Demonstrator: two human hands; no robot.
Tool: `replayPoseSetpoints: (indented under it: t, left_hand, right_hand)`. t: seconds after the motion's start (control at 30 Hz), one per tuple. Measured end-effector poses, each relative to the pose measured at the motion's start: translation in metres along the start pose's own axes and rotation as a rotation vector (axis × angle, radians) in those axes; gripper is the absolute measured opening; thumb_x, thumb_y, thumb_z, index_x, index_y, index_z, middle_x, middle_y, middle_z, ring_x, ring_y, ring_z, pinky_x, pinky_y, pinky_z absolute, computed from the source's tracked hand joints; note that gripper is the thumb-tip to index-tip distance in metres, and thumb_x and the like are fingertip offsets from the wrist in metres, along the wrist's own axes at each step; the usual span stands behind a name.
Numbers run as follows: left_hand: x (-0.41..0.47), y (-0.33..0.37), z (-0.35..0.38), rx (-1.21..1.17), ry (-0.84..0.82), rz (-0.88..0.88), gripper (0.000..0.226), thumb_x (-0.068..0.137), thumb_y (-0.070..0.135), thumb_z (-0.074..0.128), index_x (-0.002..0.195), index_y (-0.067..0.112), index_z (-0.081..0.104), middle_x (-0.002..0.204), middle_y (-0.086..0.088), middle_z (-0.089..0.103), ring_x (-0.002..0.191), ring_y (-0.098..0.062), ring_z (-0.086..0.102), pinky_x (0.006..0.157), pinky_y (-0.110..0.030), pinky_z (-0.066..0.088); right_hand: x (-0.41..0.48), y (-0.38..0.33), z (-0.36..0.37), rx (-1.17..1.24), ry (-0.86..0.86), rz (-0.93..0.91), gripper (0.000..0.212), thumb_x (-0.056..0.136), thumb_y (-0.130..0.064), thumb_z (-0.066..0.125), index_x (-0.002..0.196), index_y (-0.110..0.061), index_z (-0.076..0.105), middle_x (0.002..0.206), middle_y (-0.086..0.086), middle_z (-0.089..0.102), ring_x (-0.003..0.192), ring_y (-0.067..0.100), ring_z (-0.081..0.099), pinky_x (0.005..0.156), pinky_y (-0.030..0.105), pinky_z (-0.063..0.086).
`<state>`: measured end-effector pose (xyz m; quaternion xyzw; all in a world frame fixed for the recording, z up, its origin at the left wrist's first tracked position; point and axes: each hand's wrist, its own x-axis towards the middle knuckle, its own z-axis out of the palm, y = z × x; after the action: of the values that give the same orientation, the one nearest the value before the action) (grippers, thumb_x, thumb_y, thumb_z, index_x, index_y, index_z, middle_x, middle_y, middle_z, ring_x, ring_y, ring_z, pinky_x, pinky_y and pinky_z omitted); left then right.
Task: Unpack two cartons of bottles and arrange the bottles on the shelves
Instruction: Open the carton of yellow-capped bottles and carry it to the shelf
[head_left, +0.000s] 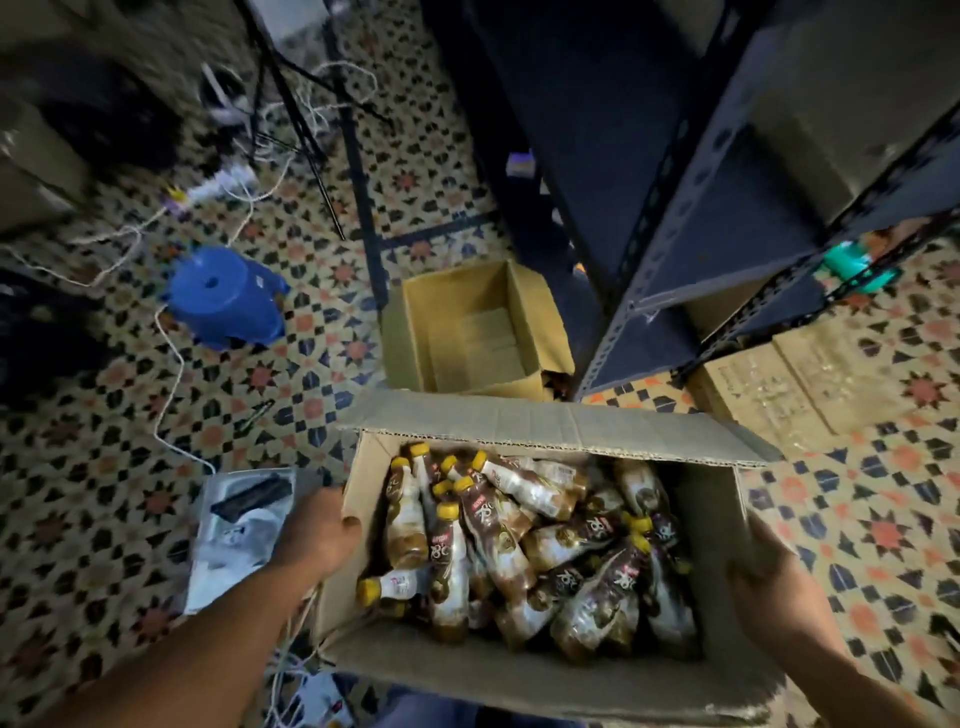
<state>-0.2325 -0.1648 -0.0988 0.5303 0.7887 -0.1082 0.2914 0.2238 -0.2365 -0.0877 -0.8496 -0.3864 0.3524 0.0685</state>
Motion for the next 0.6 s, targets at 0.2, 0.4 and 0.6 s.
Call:
replayPoseSetpoints:
  t: [0.2,0.4,0.6]
  left_hand:
    - [-0.05,-0.038,-0.115,0.016,0.105,-0.067,0.01,0.092,0.022,0.061,0.089,0.013,0.059,0.084,-0.007,0.063,0.077,-0.022,0.06,0.063,-0.031,0.048]
    - [-0.04,-0.09,-0.187,-0.099,0.182,-0.117,0.01,0.088,0.019,0.06,0.096,0.013,0.062,0.092,-0.006,0.065,0.076,-0.021,0.061,0.068,-0.035,0.054]
    - [-0.003,-0.118,-0.232,-0.215,0.221,-0.156,0.01,0.089,0.014,0.06,0.1,0.014,0.059,0.094,-0.008,0.064,0.083,-0.024,0.062,0.07,-0.034,0.053]
  right_hand:
    - [-0.049,-0.109,-0.051,-0.112,-0.019,-0.127,0.079,0.084,-0.006,0.063,0.155,-0.034,0.04,0.121,0.022,0.071,0.102,0.04,0.069,0.081,0.039,0.053]
    - [-0.051,-0.208,-0.053,-0.142,-0.006,-0.266,0.078,0.083,-0.013,0.061,0.152,-0.042,0.041,0.126,0.016,0.07,0.107,0.039,0.068,0.085,0.042,0.055]
    - [-0.037,-0.297,-0.041,-0.179,0.015,-0.377,0.069,0.087,-0.022,0.061,0.15,-0.043,0.043,0.129,0.016,0.068,0.112,0.039,0.065,0.083,0.039,0.049]
